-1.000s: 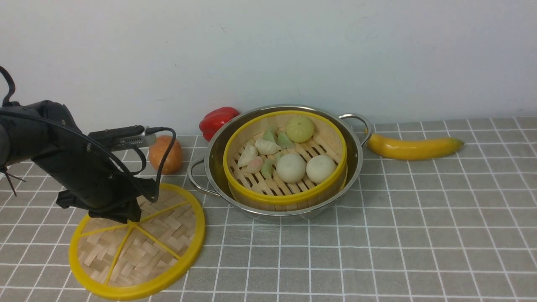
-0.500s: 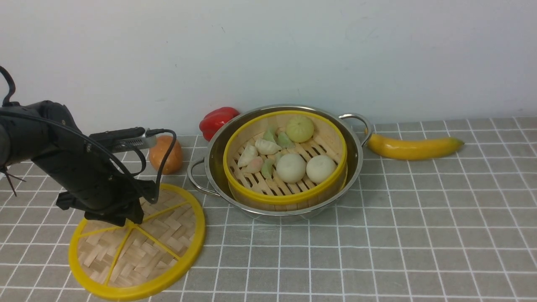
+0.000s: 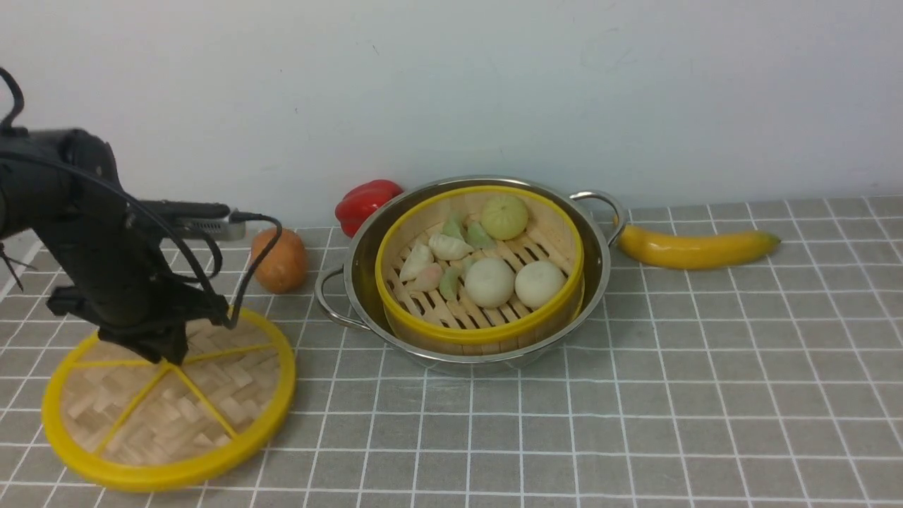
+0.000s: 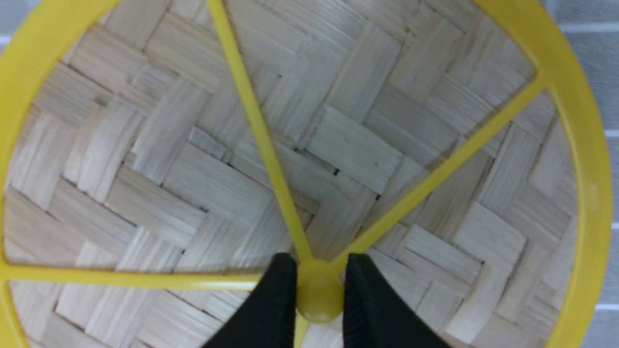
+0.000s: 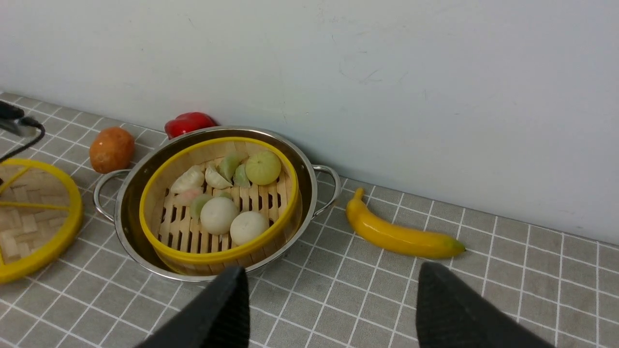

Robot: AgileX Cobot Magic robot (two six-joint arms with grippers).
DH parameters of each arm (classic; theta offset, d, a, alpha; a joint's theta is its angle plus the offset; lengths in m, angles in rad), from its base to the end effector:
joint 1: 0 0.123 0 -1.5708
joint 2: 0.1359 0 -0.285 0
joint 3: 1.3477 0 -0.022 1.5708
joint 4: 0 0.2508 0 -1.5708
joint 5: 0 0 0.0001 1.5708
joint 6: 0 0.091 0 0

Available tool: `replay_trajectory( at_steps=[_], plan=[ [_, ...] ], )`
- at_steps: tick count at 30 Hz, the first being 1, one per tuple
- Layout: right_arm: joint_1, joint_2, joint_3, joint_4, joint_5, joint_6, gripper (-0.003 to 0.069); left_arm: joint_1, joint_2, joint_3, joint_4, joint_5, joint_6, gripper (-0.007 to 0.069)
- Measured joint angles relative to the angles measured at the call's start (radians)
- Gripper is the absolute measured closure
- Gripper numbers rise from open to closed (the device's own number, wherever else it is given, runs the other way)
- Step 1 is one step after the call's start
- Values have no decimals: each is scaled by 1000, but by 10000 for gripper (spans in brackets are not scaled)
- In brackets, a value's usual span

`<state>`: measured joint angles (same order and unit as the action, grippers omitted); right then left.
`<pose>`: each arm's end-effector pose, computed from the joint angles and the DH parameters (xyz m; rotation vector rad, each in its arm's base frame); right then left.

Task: Place the steamer in the pot on the grey tablecloth, and put the lid on the steamer.
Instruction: 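Grasp the bamboo steamer lid lying on the table by its centre knob, then place the yellow bamboo steamer lid onto the steamer in the pot with the left gripper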

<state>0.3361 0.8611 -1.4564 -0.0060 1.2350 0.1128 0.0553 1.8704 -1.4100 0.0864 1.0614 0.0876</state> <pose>0.0978 0.0336 0.4898 -0.2365 2.1210 0.2581 0.3732 0.0275 0.2205 0.1042 3.0068 0.1322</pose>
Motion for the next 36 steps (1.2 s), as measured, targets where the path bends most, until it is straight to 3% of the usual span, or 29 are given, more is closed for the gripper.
replay_trajectory(
  at_steps=[5,14,18,36],
  plan=[
    [0,0,0,0,0,5,198,-24,-14,-209,13,112,0,512],
    [0,0,0,0,0,9,198,-356,91,-492,-86,9,36,512],
    [0,0,0,0,0,9,198,-442,193,-560,-86,-17,36,512],
    [0,0,0,6,0,35,198,-464,364,-647,-237,-69,97,512]
  ],
)
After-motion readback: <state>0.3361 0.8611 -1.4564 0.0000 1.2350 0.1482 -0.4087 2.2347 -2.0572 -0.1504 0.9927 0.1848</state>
